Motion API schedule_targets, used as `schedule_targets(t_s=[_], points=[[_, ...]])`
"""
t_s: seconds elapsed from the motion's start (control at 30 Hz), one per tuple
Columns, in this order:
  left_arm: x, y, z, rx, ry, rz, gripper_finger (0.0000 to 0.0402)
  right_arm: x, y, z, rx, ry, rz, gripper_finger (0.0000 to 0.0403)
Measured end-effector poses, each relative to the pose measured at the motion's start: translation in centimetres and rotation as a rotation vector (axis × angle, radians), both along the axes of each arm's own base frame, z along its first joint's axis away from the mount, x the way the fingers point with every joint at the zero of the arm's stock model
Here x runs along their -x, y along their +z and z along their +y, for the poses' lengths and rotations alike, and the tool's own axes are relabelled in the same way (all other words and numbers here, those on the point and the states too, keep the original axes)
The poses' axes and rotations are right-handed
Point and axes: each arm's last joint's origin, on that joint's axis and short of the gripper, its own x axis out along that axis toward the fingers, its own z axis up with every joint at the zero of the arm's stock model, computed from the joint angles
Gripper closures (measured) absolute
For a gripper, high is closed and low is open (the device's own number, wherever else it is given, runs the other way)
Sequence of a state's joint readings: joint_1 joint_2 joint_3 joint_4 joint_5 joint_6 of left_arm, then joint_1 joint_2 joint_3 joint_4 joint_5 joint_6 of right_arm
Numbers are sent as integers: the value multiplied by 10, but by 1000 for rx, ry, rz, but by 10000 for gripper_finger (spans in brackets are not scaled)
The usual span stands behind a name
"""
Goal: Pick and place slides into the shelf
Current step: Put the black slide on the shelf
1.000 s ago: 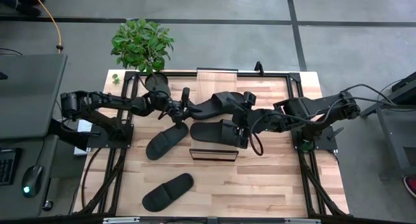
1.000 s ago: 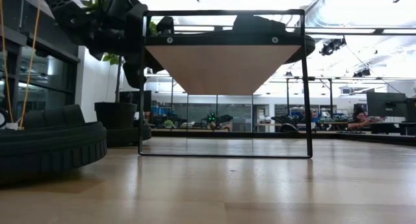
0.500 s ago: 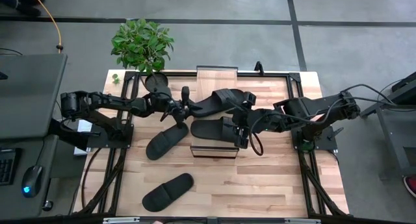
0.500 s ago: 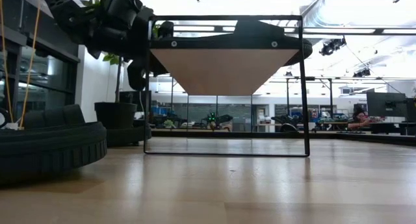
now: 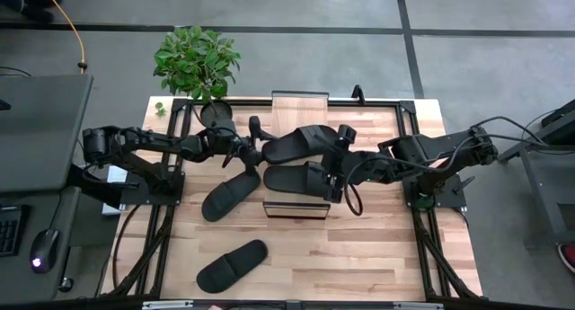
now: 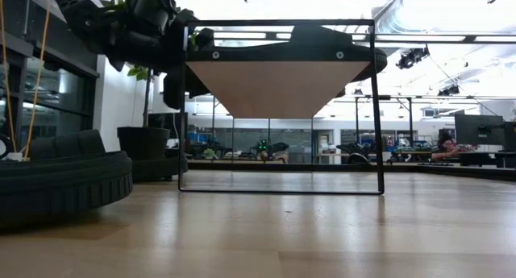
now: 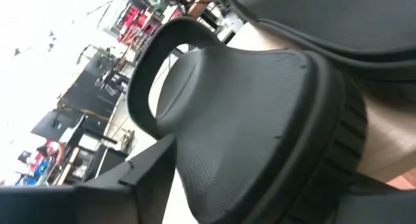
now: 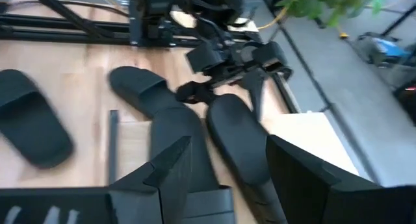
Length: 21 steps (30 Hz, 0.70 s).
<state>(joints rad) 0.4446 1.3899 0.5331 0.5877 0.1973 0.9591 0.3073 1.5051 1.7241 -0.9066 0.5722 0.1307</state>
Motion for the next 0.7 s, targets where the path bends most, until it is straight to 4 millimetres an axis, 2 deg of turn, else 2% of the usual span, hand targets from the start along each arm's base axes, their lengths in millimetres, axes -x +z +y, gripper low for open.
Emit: schedule_targets(t_s=[0.17,0.4,0.7], points=[[1,2,0,22,35,-11,125,1,-1,-6,51,-72,9,214],[1,1,1,64,77,-9,93,-1,-4,-26,15,-117,53,214],[3,-3,3,120,177,31,77,-3,-6,-49,-2,-168,83,214]])
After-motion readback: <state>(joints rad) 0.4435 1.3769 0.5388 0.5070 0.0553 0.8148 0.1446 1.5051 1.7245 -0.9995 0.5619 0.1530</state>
